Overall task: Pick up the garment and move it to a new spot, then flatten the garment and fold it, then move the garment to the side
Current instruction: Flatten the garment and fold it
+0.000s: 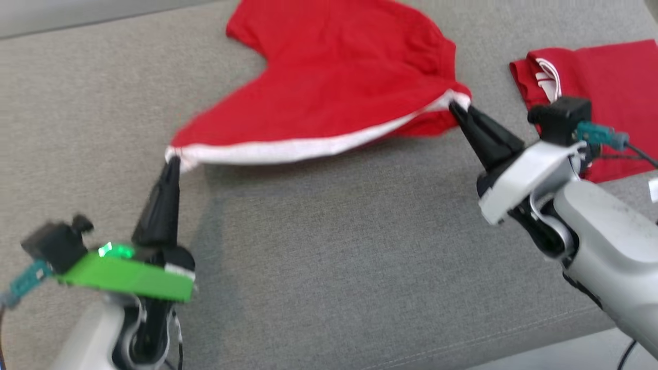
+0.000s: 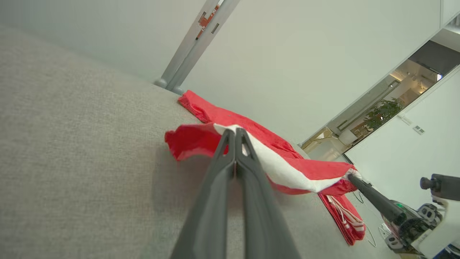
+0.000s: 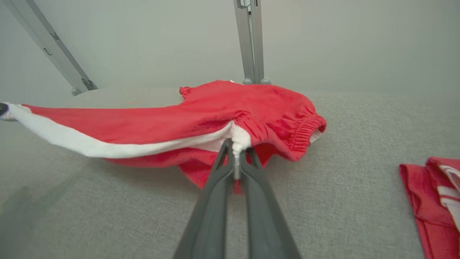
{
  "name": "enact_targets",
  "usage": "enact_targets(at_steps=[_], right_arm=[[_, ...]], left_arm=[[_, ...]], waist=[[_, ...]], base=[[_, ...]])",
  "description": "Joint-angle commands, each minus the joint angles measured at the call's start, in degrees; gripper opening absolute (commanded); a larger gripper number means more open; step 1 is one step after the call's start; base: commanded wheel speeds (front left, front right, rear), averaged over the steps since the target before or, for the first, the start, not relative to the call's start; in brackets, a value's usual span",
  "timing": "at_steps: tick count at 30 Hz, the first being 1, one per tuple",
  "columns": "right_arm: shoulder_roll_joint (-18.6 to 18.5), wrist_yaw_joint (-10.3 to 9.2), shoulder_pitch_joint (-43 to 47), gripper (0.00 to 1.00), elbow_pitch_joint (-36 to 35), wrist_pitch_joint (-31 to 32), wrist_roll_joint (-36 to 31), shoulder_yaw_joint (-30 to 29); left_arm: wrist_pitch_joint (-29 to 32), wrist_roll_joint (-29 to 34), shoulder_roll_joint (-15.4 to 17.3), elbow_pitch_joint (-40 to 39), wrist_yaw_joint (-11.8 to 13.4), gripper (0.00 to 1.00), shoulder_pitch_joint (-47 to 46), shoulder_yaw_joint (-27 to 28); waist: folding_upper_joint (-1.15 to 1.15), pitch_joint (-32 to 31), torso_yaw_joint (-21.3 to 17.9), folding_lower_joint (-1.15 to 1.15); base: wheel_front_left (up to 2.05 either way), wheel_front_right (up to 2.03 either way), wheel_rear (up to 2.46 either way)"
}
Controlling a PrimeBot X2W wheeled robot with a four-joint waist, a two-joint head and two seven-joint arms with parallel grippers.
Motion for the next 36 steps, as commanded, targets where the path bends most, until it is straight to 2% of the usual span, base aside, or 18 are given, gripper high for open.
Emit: enact_targets(at_steps=[1,6,13,18,20,23,27,36], right_arm=[[-0.7,-0.09,2.0,0.00,-1.1,0.7,0.8,0.6],[-4.3,-0.10,7.5,0.00,-4.6,5.5,2.2,2.4],[-7.7,-0.10,14.6,0.00,-7.9,13.0,3.5,0.3],[-10.3,-0.09,21.2,0.00,-12.6,19.5,5.0,-2.7],[-11.0,-0.10,23.3,0.00,-14.8,21.0,4.8,-4.7],[-10.3,-0.09,25.6,0.00,-18.0,21.7,3.9,-8.1],[-8.3,-0.09,27.0,0.00,-20.5,22.1,1.9,-12.0],[1.6,-0.08,22.5,0.00,-21.0,21.4,-3.4,-18.6]], left_arm=[[0.0,0.8,0.6,-0.6,-0.1,0.00,3.1,0.0],[0.0,1.1,1.4,-2.6,-0.1,0.00,13.0,-2.0],[3.0,-2.3,3.9,-6.0,0.0,0.00,23.1,-5.9],[7.7,-5.3,5.3,-10.1,2.2,0.00,27.8,-8.1],[7.7,-5.1,5.7,-12.2,2.6,0.00,28.1,-7.9],[6.6,-3.0,5.9,-13.5,3.2,0.00,25.5,-6.9],[6.3,0.0,4.4,-11.3,3.2,0.00,17.9,-6.5],[6.1,6.5,0.4,5.0,2.1,0.00,-6.3,-6.0]], waist=[[0.00,-4.2,2.5,0.00],[0.00,-6.8,3.4,0.00],[0.00,-8.5,4.4,0.00],[0.00,-9.2,4.8,0.00],[0.00,-9.3,4.7,0.00],[0.00,-8.9,4.0,0.00],[0.00,-7.9,3.3,0.00],[0.00,-2.7,0.2,0.00]], base=[[0.00,0.00,0.00],[0.00,0.00,0.00],[0.00,0.00,0.00],[0.00,0.00,0.00],[0.00,0.00,0.00],[0.00,0.00,0.00],[0.00,0.00,0.00],[0.00,0.00,0.00]])
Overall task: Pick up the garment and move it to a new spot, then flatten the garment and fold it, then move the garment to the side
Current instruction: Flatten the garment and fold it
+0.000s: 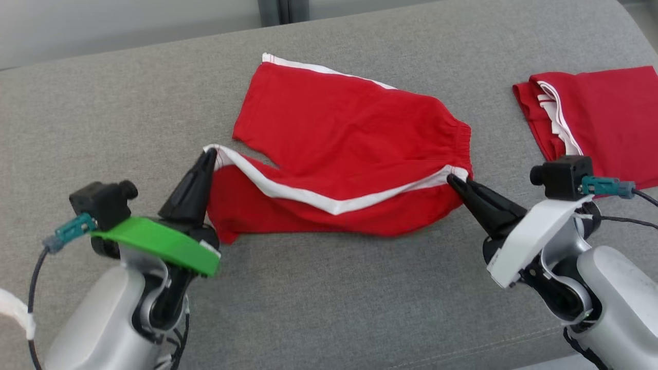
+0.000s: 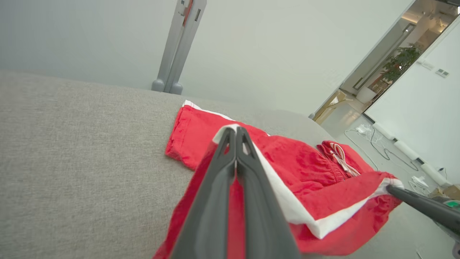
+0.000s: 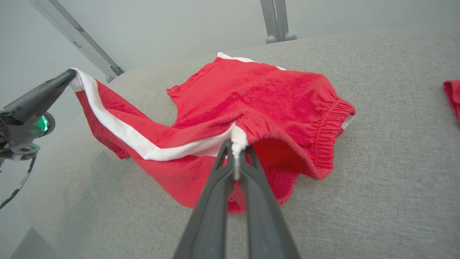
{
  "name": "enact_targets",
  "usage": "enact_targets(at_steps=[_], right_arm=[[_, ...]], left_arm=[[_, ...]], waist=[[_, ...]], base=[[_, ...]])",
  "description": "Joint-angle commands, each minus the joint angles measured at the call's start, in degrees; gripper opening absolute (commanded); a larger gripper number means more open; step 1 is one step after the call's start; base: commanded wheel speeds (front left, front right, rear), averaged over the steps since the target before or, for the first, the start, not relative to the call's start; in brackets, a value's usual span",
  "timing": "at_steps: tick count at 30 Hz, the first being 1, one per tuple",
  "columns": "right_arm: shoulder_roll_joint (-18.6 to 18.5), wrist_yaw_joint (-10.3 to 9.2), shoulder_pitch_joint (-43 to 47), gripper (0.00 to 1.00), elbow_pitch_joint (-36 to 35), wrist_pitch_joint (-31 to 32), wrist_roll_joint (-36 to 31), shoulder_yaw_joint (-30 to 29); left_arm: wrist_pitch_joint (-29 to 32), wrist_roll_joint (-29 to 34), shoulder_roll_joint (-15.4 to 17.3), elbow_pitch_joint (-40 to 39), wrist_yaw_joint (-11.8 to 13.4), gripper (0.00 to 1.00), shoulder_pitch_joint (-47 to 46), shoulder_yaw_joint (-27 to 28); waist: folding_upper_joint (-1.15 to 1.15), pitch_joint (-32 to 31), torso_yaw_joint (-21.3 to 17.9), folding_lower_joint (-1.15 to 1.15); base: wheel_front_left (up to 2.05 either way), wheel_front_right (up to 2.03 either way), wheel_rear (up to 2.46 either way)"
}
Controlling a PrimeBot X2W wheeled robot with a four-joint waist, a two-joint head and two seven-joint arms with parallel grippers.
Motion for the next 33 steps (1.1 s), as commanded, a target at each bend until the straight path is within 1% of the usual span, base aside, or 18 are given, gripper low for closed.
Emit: enact_targets(at_steps=[1,4,9,14,20,26,33], right_arm=[[1.6,-0.05,-1.5,0.00,0.2,-0.7,-0.9,-0.7],[4.4,-0.05,-3.9,0.00,1.1,-2.0,-2.1,-1.7],[9.6,-0.04,-7.2,0.00,3.1,-6.2,-4.7,-3.8],[12.7,-0.04,-9.5,0.00,3.8,-9.6,-4.7,-3.3],[15.8,-0.04,-12.1,0.00,6.8,-14.9,-4.5,-2.8],[18.9,-0.04,-15.2,0.00,10.9,-19.7,-4.6,-1.8],[21.4,-0.04,-17.7,0.00,15.3,-23.0,-3.9,-2.3]], left_arm=[[-0.1,0.5,-0.5,2.6,-0.5,0.00,-3.7,0.0],[-0.4,1.7,-1.6,7.9,-1.0,0.00,-10.0,-0.1],[-0.7,2.9,-2.4,15.6,-1.9,0.00,-19.8,-1.0],[-0.8,3.4,-2.1,20.8,-2.3,0.00,-27.4,-1.9],[-0.9,4.5,-2.1,26.7,-2.5,0.00,-35.3,-3.3],[-0.3,6.8,-1.6,33.5,-1.8,0.00,-41.5,-4.6],[-1.6,8.0,-2.4,40.3,0.6,0.00,-45.4,-4.3]], waist=[[0.00,3.0,-2.1,0.00],[0.00,5.5,-3.4,0.00],[0.00,9.3,-5.6,0.00],[0.00,12.2,-7.9,0.00],[0.00,15.2,-10.8,0.00],[0.00,17.9,-13.7,0.00],[0.00,19.6,-15.1,0.00]], base=[[0.00,0.00,0.00],[0.00,0.00,0.00],[0.00,0.00,0.00],[0.00,0.00,0.00],[0.00,0.00,0.00],[0.00,0.00,0.00],[0.00,0.00,0.00]])
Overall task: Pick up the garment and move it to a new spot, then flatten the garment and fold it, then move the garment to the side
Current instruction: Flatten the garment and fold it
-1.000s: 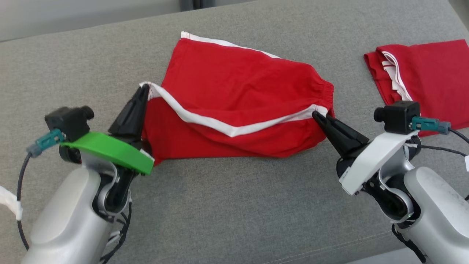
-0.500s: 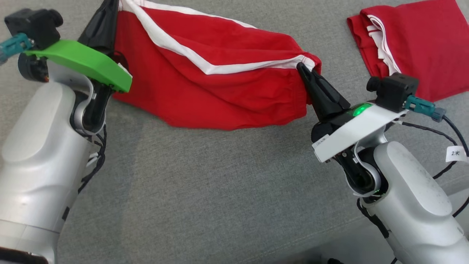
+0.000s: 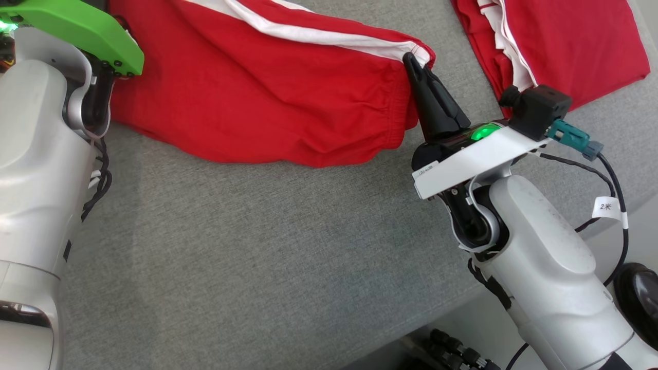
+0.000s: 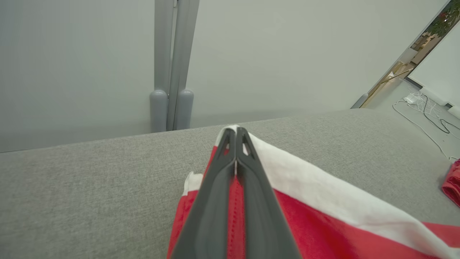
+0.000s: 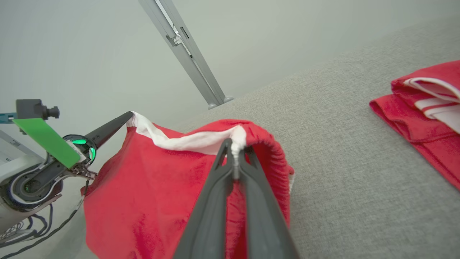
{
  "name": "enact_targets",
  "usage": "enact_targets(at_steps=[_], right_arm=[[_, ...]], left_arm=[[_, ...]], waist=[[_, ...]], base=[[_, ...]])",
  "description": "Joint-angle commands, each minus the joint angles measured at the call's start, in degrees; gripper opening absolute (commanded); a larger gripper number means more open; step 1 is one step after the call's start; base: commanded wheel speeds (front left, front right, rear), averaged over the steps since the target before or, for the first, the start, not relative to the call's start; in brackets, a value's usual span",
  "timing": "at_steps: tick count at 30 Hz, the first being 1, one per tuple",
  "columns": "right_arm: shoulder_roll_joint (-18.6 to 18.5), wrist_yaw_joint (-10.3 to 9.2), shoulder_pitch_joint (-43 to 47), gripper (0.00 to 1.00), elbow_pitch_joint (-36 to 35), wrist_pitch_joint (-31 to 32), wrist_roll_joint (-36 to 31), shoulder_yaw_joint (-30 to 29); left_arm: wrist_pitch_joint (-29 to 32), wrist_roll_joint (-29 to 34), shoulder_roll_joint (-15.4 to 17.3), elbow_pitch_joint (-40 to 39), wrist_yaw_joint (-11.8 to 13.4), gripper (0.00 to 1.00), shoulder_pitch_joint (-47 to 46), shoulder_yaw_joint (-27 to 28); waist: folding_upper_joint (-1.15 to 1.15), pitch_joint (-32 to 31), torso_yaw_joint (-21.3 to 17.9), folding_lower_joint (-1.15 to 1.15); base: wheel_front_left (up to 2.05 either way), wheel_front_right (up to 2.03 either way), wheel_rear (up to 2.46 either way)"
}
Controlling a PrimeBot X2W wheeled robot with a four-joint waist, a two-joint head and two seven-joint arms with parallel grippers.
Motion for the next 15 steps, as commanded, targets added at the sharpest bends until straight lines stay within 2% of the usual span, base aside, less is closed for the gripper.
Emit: enact_targets(at_steps=[1,2,3,4,5,10,15], right_arm=[[0.6,-0.02,-0.8,0.00,0.8,-0.5,0.2,-0.2],[0.8,-0.02,-1.0,0.28,1.4,-0.7,0.2,0.1],[1.0,-0.02,-1.2,1.00,1.8,-0.8,0.6,0.3],[1.0,-0.02,-1.3,1.00,2.1,-0.9,0.7,0.3],[1.1,-0.02,-1.4,1.00,2.4,-1.0,0.9,0.3],[0.2,-0.02,-1.2,1.00,2.6,-1.4,1.1,1.2],[-2.4,-0.02,2.1,1.00,1.5,-0.5,0.4,1.9]], left_arm=[[-0.4,0.4,-0.1,1.0,0.3,0.00,-1.2,-0.1],[-0.5,0.3,-0.3,1.9,0.7,0.00,-1.2,0.0],[-0.4,0.7,-0.5,2.9,0.9,0.00,-1.3,-0.3],[-0.3,0.8,-0.8,3.4,0.8,0.42,-1.4,-0.5],[-0.1,0.8,-1.0,4.0,0.7,1.00,-1.5,-0.7],[-1.6,2.2,-1.6,6.9,1.0,1.00,-1.1,-2.2],[-2.9,3.0,-2.5,9.5,2.1,1.00,1.8,-3.2]], waist=[[0.00,1.2,-1.1,-0.01],[0.00,1.3,-1.1,-0.01],[0.00,1.3,-1.0,-0.01],[0.00,1.3,-0.9,-0.01],[0.00,1.2,-0.7,-0.01],[0.00,-0.2,0.8,-0.01],[0.00,-3.3,2.5,-0.01]], base=[[0.00,0.00,0.00],[0.00,0.00,0.00],[0.00,0.00,0.00],[0.00,0.00,0.00],[0.00,0.00,0.00],[0.00,0.00,0.00],[0.00,0.00,0.00]])
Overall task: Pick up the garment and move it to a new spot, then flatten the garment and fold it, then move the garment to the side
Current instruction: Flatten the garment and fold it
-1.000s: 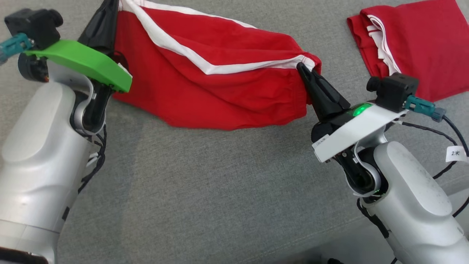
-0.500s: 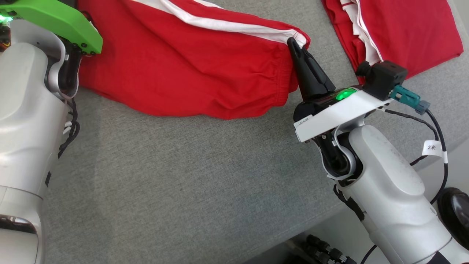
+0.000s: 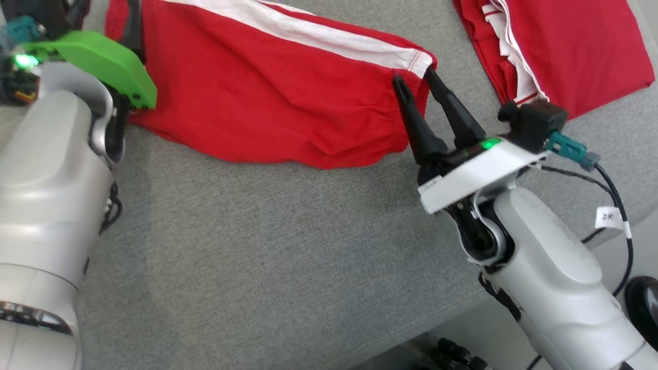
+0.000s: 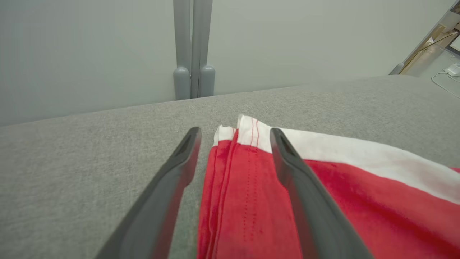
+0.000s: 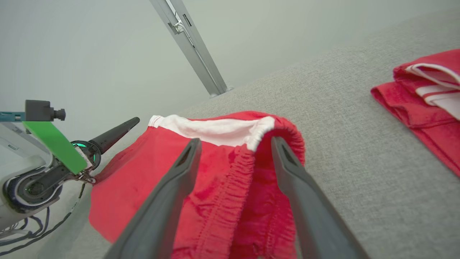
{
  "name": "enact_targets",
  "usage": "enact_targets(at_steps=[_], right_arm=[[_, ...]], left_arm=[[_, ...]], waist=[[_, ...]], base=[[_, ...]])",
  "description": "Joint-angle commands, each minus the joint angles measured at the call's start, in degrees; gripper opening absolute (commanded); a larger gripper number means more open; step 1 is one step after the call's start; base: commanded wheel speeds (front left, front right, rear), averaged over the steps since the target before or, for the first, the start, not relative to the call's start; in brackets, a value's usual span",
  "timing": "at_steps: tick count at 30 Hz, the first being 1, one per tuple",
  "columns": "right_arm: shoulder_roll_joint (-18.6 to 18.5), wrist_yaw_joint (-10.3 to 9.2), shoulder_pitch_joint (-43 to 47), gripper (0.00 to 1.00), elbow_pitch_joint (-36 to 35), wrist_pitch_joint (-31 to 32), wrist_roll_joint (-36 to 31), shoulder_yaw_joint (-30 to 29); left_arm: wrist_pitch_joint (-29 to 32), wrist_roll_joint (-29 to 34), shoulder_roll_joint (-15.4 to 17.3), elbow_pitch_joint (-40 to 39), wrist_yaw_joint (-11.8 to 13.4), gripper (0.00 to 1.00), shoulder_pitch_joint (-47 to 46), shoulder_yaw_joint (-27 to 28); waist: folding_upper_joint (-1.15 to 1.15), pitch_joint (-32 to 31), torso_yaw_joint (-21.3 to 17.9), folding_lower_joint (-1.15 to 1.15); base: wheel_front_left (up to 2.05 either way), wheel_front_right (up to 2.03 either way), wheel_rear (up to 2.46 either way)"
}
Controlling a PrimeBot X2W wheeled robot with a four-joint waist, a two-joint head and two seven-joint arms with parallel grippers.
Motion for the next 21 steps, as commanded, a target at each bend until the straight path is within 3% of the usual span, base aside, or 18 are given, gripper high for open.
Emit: enact_targets(at_steps=[1,6,13,21], right_arm=[[-1.0,-0.02,1.9,1.00,-0.5,0.3,-0.7,-0.4],[-2.5,-0.02,8.6,1.00,-2.6,0.7,-5.3,-3.3],[0.0,-0.02,17.6,1.00,-7.3,0.7,-15.0,-8.3],[3.1,-0.02,23.5,1.00,-14.5,-0.5,-29.9,-12.5]], left_arm=[[-0.4,0.1,-0.4,0.7,0.6,1.00,1.9,-0.3],[-0.1,-0.2,-1.8,3.0,-0.1,1.00,6.2,-1.5],[1.7,-1.3,-1.5,6.1,0.0,1.00,9.6,-1.7],[4.3,-2.1,-0.2,8.6,0.7,1.00,8.4,-1.5]], waist=[[0.00,-2.6,1.7,-0.01],[0.00,-6.5,2.8,-0.01],[0.00,-9.2,1.4,-0.01],[0.00,-7.9,-1.3,-0.01]], base=[[0.00,0.00,0.00],[0.00,0.00,0.00],[0.00,0.00,0.00],[0.00,0.00,0.00]])
